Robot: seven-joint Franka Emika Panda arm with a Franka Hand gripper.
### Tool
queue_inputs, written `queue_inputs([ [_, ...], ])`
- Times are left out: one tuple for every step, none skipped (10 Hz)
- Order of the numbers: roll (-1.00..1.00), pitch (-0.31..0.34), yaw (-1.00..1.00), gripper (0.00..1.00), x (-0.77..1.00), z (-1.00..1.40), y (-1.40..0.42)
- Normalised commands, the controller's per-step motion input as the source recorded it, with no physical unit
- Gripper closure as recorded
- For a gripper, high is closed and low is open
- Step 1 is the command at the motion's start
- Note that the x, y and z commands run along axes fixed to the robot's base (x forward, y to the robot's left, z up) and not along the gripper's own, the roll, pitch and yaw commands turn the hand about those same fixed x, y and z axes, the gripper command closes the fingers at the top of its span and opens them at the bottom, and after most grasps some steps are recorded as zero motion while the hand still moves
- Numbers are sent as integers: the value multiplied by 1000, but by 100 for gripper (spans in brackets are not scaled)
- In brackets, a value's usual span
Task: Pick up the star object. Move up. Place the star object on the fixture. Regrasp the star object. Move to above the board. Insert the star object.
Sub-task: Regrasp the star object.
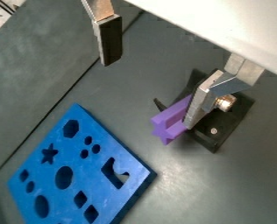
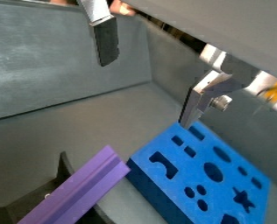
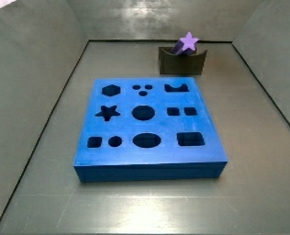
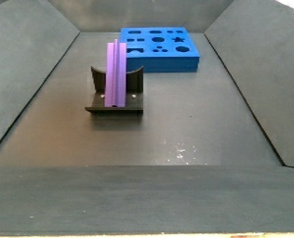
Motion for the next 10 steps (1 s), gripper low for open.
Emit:
queue_inputs([
  [1000,29,14,0,-34,58,-470],
  [1000,25,14,0,-36,40,-264],
  [1000,19,15,0,-36,21,-54],
  [1000,17,15,0,-31,17,-33],
  [1000,12,17,0,-14,11,-47],
  [1000,11,18,0,-5,9,-38],
  [1000,14,20,0,-4,9,-27],
  [1000,19,21,0,-4,6,-22],
  [1000,26,23,0,5,7,-25],
  [1000,31,25,0,22,2,-26],
])
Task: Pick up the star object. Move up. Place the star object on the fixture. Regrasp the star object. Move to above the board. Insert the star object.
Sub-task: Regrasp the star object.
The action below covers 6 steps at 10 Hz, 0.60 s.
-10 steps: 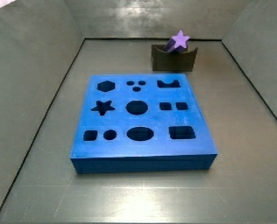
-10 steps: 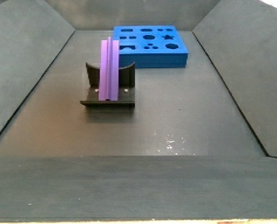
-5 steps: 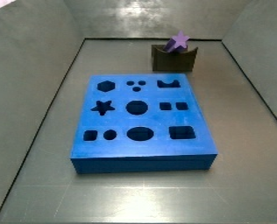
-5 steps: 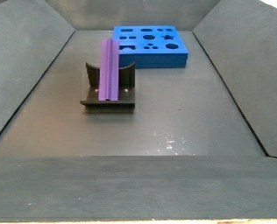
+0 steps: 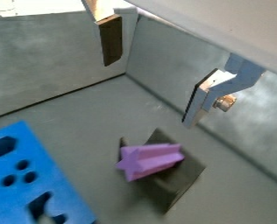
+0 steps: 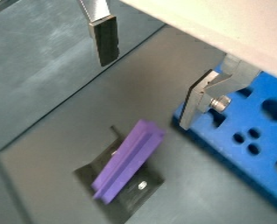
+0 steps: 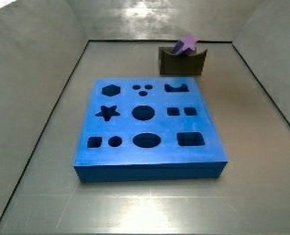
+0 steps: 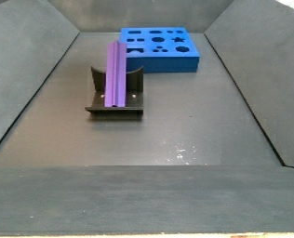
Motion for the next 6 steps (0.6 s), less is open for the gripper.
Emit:
queue_inputs([
  [1000,43,29,0,38,-4,-26],
  [1000,55,32,0,47,-5,-32],
  [1000,74,39,0,65,-7,-33],
  [1000,92,46,0,77,-6,-38],
  [1000,114,56,0,90,-1,-42],
  [1000,141,70,0,100,-3,-47],
])
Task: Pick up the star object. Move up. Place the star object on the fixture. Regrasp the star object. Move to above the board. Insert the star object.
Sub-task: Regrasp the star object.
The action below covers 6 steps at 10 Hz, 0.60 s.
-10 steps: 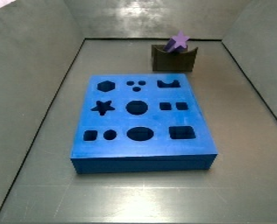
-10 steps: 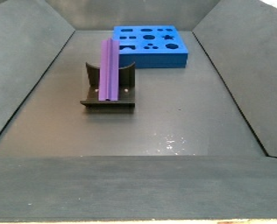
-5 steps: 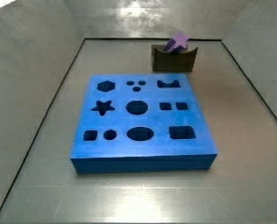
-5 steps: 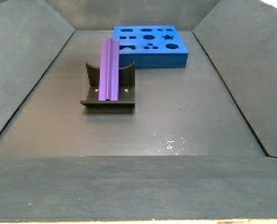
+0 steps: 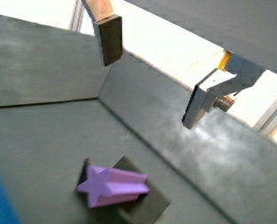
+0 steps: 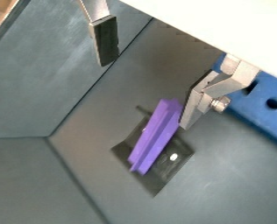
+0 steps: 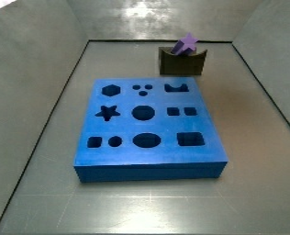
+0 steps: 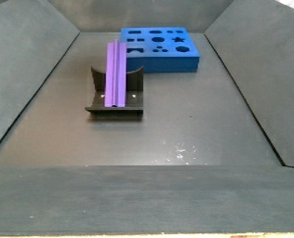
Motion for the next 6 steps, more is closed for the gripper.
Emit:
queue_inputs([
  [1000,159,82,0,106,-7,-47],
  [1000,211,131,0,113,-9,-54],
  [922,227,165,0,117,-7,-58],
  [741,212,187,0,123,-11,-58],
  [502,180,216,0,128,-15,-62],
  [340,151,228,0,131,-8,-54],
])
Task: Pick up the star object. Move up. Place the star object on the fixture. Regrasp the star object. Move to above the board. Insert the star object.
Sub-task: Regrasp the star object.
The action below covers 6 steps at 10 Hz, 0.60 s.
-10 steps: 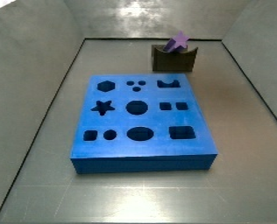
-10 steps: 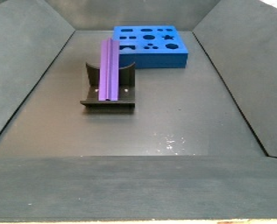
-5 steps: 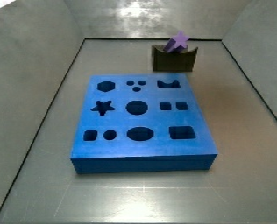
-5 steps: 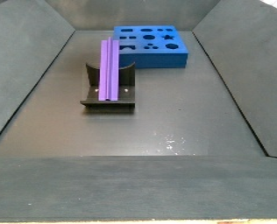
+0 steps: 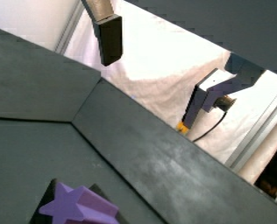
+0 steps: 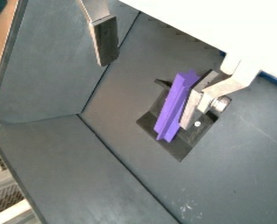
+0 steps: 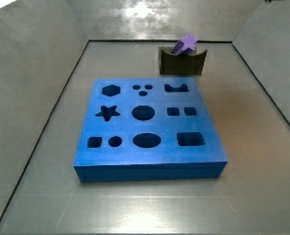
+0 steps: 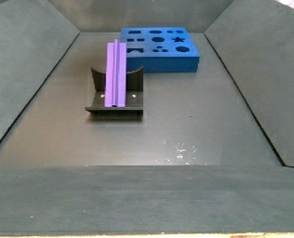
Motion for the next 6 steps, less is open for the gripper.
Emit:
queue_inputs([
  [266,127,234,0,127,-3,-46],
  [196,82,236,0,101,-3,-49],
  [178,50,229,0,93,-7,-58],
  [165,31,208,0,98,-11,-60],
  [194,-33,174,0,36,-1000,37],
  [190,-49,140,0,41,-1000,37],
])
